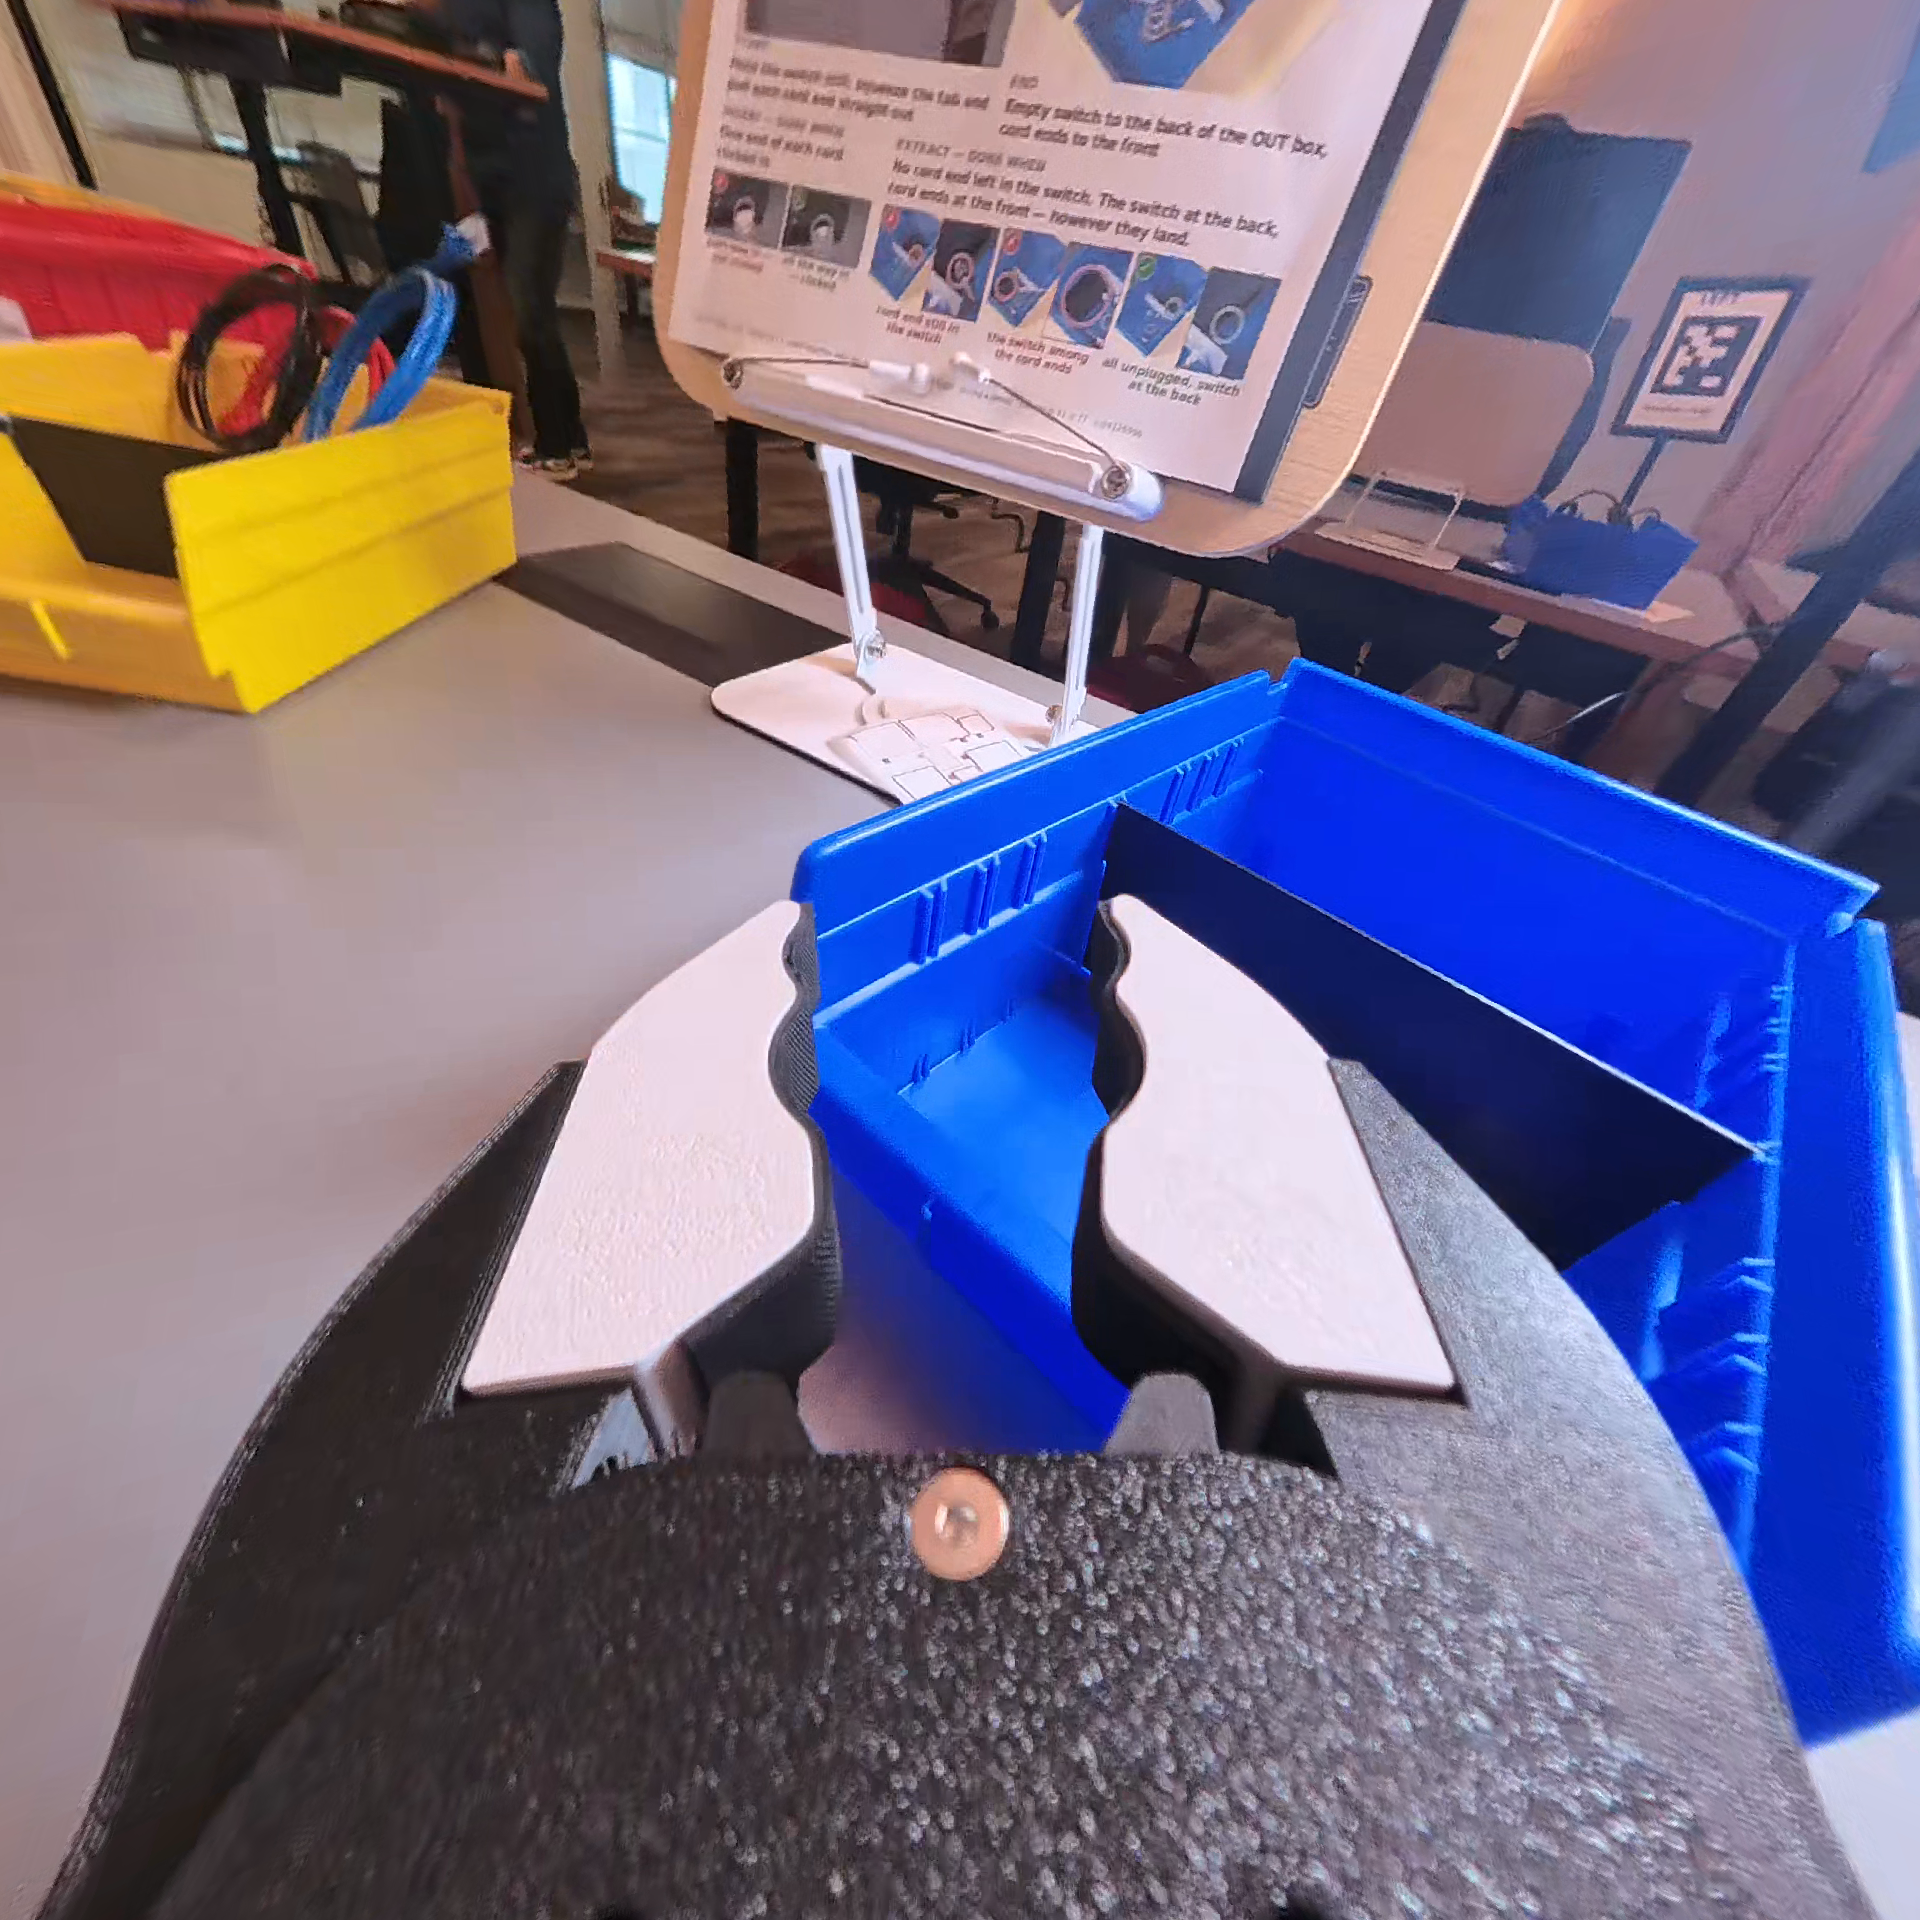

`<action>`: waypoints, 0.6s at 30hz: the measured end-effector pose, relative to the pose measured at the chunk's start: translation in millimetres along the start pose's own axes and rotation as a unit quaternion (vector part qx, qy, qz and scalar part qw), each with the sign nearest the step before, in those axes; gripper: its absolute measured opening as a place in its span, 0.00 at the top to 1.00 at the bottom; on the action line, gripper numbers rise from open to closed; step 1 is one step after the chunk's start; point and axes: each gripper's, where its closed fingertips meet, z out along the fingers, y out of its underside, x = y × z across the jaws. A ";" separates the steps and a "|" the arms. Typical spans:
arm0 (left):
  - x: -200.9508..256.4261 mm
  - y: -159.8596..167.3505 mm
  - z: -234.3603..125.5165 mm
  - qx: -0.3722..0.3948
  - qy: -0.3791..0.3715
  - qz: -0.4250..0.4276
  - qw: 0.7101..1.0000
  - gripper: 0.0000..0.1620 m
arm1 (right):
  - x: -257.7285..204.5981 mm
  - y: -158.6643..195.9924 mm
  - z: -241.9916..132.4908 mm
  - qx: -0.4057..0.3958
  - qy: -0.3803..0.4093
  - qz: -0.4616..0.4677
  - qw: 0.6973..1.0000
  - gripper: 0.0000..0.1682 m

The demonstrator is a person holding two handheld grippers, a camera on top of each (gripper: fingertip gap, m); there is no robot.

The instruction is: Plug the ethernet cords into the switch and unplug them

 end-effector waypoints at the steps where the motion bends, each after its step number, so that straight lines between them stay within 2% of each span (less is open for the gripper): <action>1: -6.2 -4.9 -2.1 0.012 -0.014 -0.010 1.000 0.68 | 1.3 0.0 1.5 0.003 0.001 0.009 1.000 0.70; 5: -38.2 -24.8 -3.4 0.036 -0.080 -0.050 0.995 0.66 | 1.7 -2.9 2.9 0.013 0.001 0.018 1.000 0.70; 8: -69.5 -53.9 2.7 0.042 -0.127 -0.079 0.988 0.64 | -0.9 -4.8 3.8 0.018 -0.003 0.022 1.000 0.70; 11: -113.6 -71.9 24.4 0.007 -0.174 -0.111 0.978 0.61 | -4.8 -2.0 5.2 0.012 -0.007 0.011 1.000 0.70; 14: -159.4 -63.7 56.7 -0.076 -0.206 -0.138 0.966 0.58 | -8.9 4.0 5.3 0.000 -0.012 -0.004 1.000 0.71; 18: -213.3 -28.8 79.9 -0.175 -0.257 -0.162 0.936 0.57 | -12.4 9.2 4.2 -0.012 -0.019 -0.022 1.000 0.73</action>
